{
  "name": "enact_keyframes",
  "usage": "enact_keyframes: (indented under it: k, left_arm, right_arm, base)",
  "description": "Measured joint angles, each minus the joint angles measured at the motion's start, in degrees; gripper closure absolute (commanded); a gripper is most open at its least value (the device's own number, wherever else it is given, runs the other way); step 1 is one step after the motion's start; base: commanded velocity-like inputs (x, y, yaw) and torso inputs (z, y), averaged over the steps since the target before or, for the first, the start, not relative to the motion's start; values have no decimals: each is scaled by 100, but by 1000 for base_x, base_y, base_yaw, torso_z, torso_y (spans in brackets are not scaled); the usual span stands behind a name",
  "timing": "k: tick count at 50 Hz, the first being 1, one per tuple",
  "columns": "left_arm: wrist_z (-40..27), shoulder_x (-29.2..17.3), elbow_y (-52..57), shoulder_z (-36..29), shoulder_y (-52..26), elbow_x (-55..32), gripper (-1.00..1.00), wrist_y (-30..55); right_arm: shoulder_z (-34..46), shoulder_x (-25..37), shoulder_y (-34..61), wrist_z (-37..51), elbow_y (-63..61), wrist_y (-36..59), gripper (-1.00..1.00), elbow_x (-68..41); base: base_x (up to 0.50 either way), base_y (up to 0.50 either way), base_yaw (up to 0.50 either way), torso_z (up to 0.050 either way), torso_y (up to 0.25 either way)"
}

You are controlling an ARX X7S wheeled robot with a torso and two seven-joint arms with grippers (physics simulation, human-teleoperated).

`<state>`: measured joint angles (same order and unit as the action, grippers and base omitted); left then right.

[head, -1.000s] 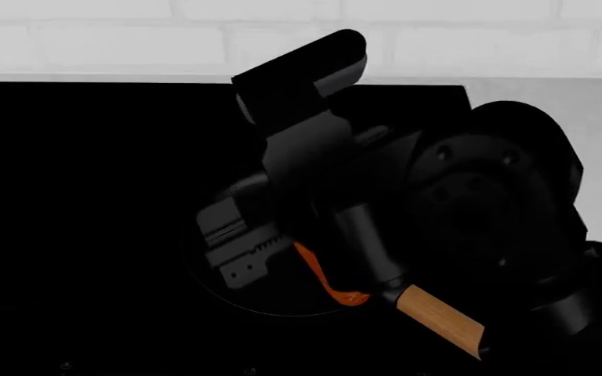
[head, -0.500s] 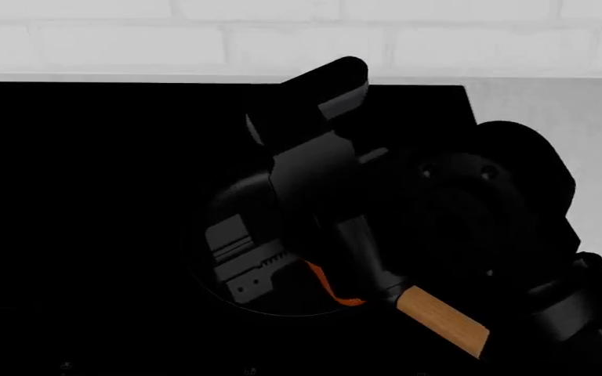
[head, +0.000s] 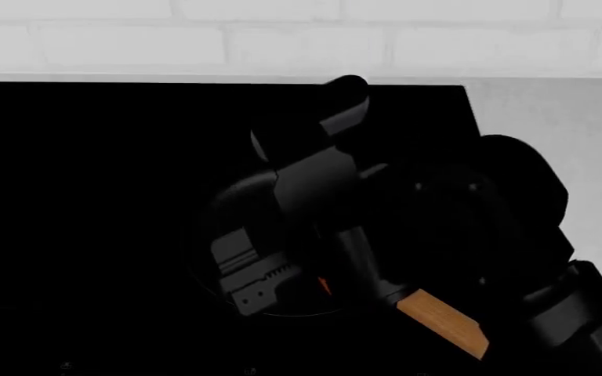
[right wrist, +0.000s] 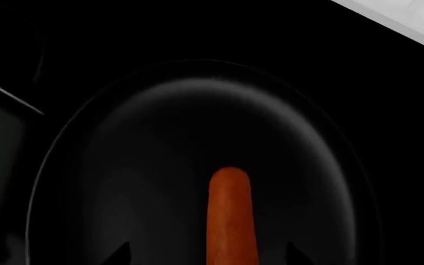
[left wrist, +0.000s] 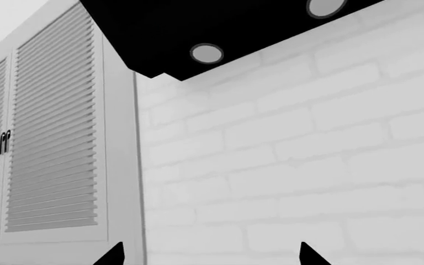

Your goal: Pick the sausage from the pan and place it in the bowl.

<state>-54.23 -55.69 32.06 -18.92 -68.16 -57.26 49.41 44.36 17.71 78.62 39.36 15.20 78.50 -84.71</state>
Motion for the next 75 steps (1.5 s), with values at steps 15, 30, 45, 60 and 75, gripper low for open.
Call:
enact_keyframes:
  k: [15, 30, 45, 60, 75]
  left_arm:
    - [-13, -6, 8, 18, 31, -2, -100, -11]
    - [-30, -10, 20, 40, 72, -7, -100, -28]
    - [-36, -15, 31, 54, 104, -5, -100, -42]
    - [-38, 2, 33, 46, 99, -1, -100, -33]
    - [-76, -33, 72, 99, 110, -49, -100, -14]
  right_arm:
    - [103, 38, -65, 3, 14, -45, -100, -23]
    - [186, 87, -118, 28, 12, -75, -100, -65]
    - [242, 139, -148, 70, -10, -106, -100, -123]
    - [305, 199, -187, 86, -29, -147, -100, -158]
    - [339, 238, -209, 161, -72, -157, -100, -226]
  base:
    - [0, 0, 0, 0, 0]
    - [0, 0, 0, 0, 0]
    - [0, 0, 0, 0, 0]
    - [0, 0, 0, 0, 0]
    - [0, 0, 0, 0, 0]
